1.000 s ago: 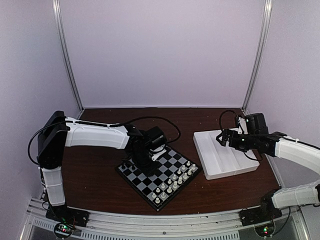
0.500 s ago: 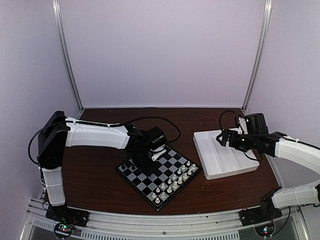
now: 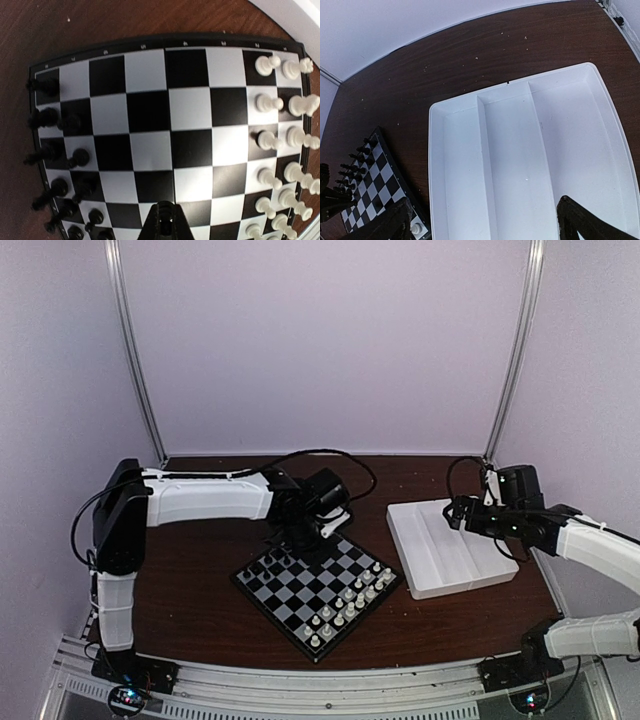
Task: Set up the chess pieces on the board
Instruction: Place the chess piece on the chessboard.
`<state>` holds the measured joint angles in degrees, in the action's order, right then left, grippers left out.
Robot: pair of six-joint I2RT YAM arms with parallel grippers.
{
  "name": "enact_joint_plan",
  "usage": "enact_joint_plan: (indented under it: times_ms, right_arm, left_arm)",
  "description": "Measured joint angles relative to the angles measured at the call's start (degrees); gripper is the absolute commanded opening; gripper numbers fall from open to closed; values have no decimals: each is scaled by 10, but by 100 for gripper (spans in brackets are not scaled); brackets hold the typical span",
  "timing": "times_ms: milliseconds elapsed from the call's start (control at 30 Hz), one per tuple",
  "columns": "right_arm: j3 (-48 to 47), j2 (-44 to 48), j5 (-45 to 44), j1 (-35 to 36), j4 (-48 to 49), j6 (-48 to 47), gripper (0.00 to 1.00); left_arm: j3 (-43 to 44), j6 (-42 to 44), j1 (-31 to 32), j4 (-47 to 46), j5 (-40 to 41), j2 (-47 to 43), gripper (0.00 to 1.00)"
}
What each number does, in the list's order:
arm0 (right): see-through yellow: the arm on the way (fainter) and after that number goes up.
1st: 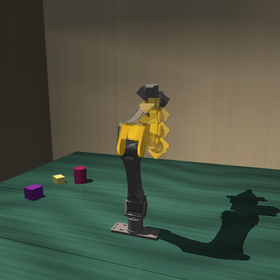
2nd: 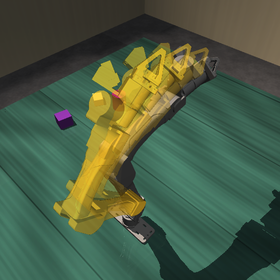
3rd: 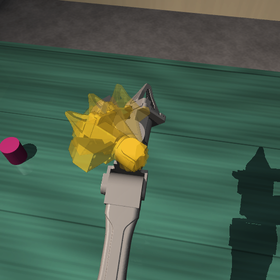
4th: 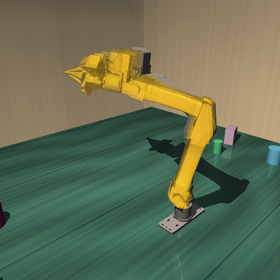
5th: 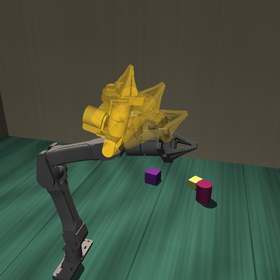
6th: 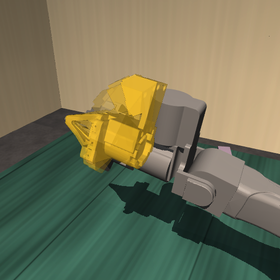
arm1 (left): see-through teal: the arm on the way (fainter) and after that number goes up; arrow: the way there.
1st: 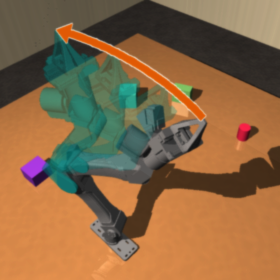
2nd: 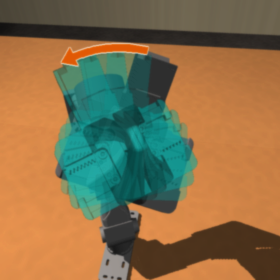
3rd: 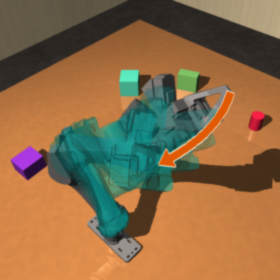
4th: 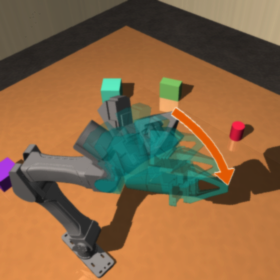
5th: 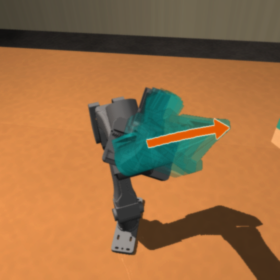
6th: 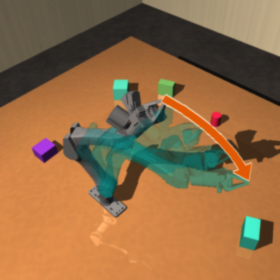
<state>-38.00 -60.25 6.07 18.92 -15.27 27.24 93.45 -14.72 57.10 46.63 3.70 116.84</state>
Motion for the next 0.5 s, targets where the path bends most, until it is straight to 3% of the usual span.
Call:
enact_joint_plan:
  times_ms: [500]
  right_arm:
    - [8, 23, -26, -2, 10, -19, 100]
  left_arm:
    - [178, 76, -43, 0, 10, 112, 0]
